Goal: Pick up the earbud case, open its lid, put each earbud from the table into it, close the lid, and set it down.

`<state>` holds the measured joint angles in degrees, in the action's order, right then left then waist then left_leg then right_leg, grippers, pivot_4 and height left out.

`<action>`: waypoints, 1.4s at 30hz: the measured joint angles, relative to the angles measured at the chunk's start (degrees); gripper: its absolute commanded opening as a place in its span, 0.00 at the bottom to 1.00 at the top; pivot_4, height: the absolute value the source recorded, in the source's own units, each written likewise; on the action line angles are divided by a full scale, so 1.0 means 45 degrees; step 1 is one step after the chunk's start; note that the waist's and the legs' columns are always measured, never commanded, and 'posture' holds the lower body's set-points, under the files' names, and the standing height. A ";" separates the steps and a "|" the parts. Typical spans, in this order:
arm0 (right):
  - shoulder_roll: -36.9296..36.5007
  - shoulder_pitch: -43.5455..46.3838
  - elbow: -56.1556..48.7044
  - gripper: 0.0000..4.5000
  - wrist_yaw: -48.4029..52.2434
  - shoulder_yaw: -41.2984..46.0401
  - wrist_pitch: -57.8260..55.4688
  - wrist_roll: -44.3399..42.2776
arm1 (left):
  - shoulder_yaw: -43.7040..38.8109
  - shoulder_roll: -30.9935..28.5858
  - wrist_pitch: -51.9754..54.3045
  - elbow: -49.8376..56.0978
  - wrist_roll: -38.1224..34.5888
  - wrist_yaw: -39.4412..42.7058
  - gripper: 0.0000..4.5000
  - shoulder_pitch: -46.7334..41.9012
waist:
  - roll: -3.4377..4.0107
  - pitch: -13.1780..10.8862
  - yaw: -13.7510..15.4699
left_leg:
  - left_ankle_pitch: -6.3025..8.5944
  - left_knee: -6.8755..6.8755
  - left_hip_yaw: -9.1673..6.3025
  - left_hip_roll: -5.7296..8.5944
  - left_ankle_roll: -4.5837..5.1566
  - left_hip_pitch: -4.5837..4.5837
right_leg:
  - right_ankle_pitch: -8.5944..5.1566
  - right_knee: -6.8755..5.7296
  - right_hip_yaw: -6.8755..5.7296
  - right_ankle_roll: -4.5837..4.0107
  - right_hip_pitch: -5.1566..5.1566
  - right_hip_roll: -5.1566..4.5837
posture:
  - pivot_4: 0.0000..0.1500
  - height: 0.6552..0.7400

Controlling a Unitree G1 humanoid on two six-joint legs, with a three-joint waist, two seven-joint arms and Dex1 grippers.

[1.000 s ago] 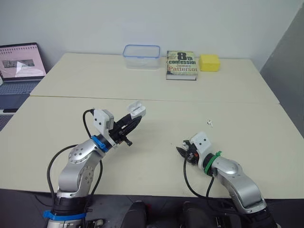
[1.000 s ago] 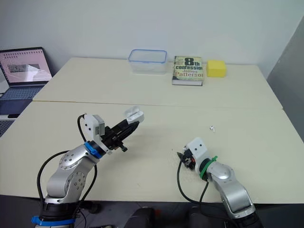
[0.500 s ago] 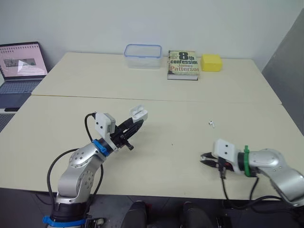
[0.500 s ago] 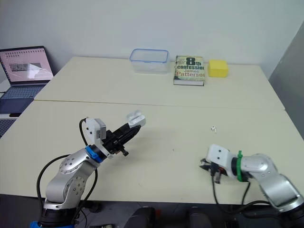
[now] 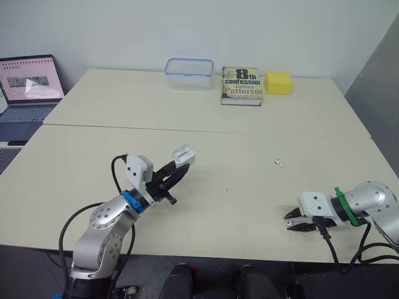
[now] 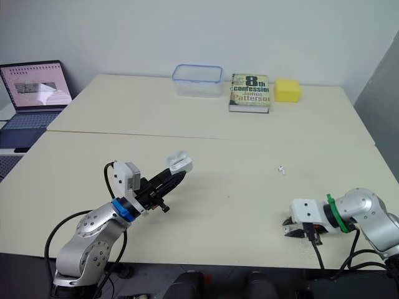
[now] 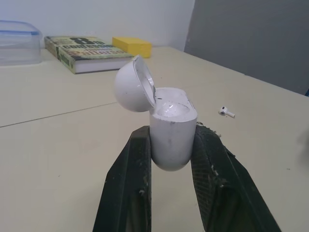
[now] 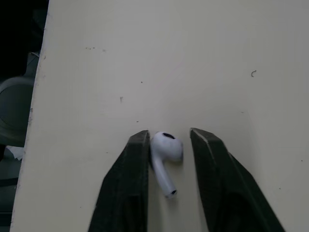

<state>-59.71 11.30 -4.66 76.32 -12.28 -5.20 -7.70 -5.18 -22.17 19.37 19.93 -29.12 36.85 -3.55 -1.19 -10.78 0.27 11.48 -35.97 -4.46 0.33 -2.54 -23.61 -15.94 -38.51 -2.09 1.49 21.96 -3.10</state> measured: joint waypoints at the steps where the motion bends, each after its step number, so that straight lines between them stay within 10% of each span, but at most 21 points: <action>1: 0.0020 0.0000 0.0035 0.60 -0.0039 0.0023 0.0055 0.0005 | 0.0007 0.0000 0.0000 0.0000 0.0001 -0.0005 0.17 0.0002 | -0.0002 0.0001 0.0007 | 0.0000 0.0001 -0.0001 0.0000 0.0000 0.0002 | 0.0000 0.0003 -0.0001 0.0000 -0.0003 0.0000 | 1.00 1.00; 3: 0.0055 -0.0029 0.0085 0.75 -0.0080 0.0128 0.0099 -0.0006 | 0.0065 0.0000 0.0000 0.0000 0.0004 -0.0012 0.17 0.0002 | -0.0001 0.0001 0.0018 | 0.0000 0.0003 -0.0001 0.0000 0.0000 0.0002 | 0.0000 0.0008 0.0000 0.0000 -0.0004 0.0000 | 1.00 1.00; 16: -0.1930 -0.1865 -0.4550 0.75 -0.1169 0.2588 -0.3819 -0.0579 | 0.0271 0.0005 -0.0074 -0.0017 0.0106 0.0019 0.17 0.0012 | 0.0016 -0.0006 0.0096 | 0.0002 0.0012 0.0006 -0.0006 -0.0003 -0.0007 | -0.0001 0.0001 0.0004 -0.0002 0.0020 -0.0001 | 1.00 1.00; 37: -0.1615 0.1794 -0.6375 0.75 -0.1535 -0.2756 -0.8405 0.2572 | 0.0591 0.0242 -0.0447 -0.0464 0.0642 -0.0021 0.17 0.0229 | 0.0016 -0.0006 0.0040 | 0.0002 0.0008 0.0001 -0.0004 -0.0004 -0.0041 | 0.0004 0.0022 -0.0002 0.0008 0.0045 -0.0007 | 1.00 1.00; 42: -0.1623 0.1926 -0.6362 0.49 -0.1185 -0.3088 -0.8430 0.2845 | 0.0591 0.0283 -0.0519 -0.0464 0.0697 -0.0034 0.17 0.0227 | 0.0016 -0.0006 0.0036 | 0.0002 0.0010 0.0004 -0.0003 -0.0004 -0.0041 | 0.0004 0.0021 0.0000 0.0008 0.0046 -0.0006 | 1.00 1.00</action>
<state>-67.01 19.96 -33.29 70.98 -26.17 -43.13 5.10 -2.52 -20.89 17.04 17.85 -25.99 36.69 -2.53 -1.11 -10.81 0.43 11.49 -35.92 -4.44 0.31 -2.56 -23.79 -15.92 -38.42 -2.09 1.53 22.17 -3.12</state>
